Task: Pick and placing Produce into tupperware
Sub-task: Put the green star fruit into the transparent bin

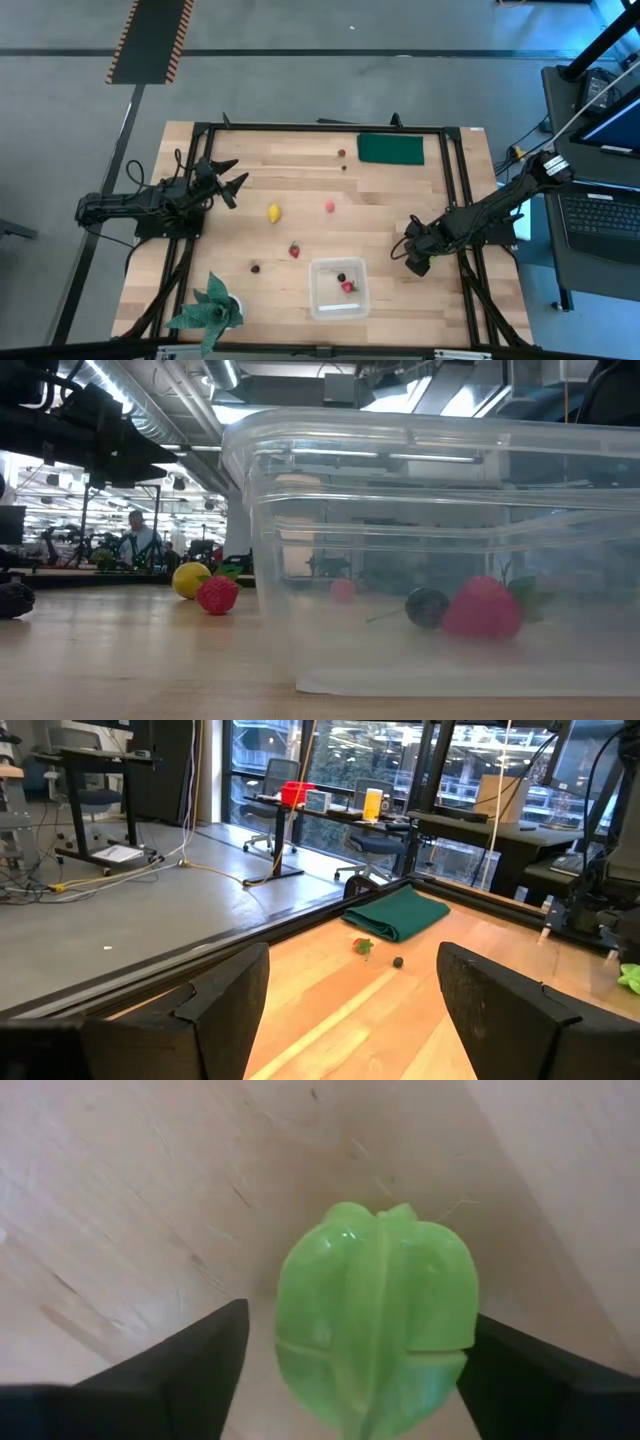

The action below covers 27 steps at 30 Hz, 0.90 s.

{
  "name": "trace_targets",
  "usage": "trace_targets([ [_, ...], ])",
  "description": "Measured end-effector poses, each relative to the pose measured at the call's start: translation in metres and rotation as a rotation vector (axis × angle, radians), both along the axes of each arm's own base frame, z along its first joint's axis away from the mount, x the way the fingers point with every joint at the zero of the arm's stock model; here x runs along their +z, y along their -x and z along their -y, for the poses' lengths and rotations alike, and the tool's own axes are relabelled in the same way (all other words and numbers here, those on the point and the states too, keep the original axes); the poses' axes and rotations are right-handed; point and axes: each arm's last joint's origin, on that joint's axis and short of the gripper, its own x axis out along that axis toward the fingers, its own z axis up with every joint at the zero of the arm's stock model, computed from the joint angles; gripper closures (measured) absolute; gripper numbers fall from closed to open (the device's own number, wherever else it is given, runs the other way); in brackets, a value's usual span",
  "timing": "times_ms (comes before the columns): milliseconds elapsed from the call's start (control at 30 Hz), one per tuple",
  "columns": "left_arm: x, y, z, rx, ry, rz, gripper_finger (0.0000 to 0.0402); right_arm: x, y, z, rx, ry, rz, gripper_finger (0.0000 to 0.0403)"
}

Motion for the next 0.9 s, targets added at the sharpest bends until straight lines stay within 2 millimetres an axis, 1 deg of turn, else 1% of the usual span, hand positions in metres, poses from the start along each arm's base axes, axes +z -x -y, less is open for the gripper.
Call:
trace_targets([
  [200,0.000,0.000,0.000,0.000,0.000,0.000,0.0121,0.000,-0.002,-0.001,0.030,-0.007,0.019,0.0162],
  [300,0.000,0.000,0.000,0.000,0.000,0.000,0.0121,0.000,-0.002,-0.001,0.027,-0.008,0.020,0.0182],
  [400,0.000,0.000,0.000,0.000,0.000,0.000,0.0121,0.000,-0.002,-0.001,0.022,-0.008,0.019,0.0186],
  [567,0.000,0.000,0.000,0.000,0.000,0.000,0.0121,0.000,-0.002,-0.001,0.017,-0.008,0.019,0.0172],
  [667,0.000,0.000,0.000,0.000,0.000,-0.001,0.0121,0.001,-0.003,-0.001,0.017,-0.012,0.026,0.0181],
  [767,0.000,0.000,0.000,0.000,0.000,0.000,0.0121,0.006,-0.007,-0.004,0.022,-0.023,0.049,0.0189],
  [900,0.000,0.000,0.000,0.000,0.000,0.000,0.0121,0.020,-0.018,-0.009,0.020,-0.032,0.108,0.0188],
])
